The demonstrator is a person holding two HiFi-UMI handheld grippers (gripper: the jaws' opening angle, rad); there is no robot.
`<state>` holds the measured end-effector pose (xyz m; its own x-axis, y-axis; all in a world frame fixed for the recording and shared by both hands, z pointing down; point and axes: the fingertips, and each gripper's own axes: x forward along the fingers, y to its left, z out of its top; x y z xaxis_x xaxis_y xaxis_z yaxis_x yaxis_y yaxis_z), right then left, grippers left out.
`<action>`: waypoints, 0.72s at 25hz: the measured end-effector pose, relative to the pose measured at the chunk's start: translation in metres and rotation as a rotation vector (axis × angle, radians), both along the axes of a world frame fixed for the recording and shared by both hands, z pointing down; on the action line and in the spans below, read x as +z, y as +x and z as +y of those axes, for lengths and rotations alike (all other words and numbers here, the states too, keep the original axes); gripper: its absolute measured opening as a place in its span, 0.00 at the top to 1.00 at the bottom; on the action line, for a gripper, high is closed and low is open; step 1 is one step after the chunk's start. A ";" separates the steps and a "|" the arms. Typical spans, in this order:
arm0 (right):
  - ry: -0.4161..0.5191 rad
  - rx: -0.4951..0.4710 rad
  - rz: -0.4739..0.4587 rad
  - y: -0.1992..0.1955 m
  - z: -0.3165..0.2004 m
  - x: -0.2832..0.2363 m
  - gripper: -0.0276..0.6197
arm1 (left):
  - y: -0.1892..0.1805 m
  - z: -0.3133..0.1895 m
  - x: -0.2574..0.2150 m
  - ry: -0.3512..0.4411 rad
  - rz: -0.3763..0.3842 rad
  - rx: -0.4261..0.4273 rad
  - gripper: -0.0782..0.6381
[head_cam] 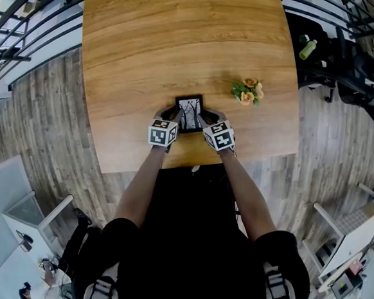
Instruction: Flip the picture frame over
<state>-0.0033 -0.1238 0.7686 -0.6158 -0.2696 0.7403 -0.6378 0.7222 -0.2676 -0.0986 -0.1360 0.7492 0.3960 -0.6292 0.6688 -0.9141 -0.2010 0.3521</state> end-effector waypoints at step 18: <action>0.010 0.024 0.005 0.005 -0.002 0.001 0.63 | 0.002 -0.001 -0.004 0.027 0.001 0.025 0.70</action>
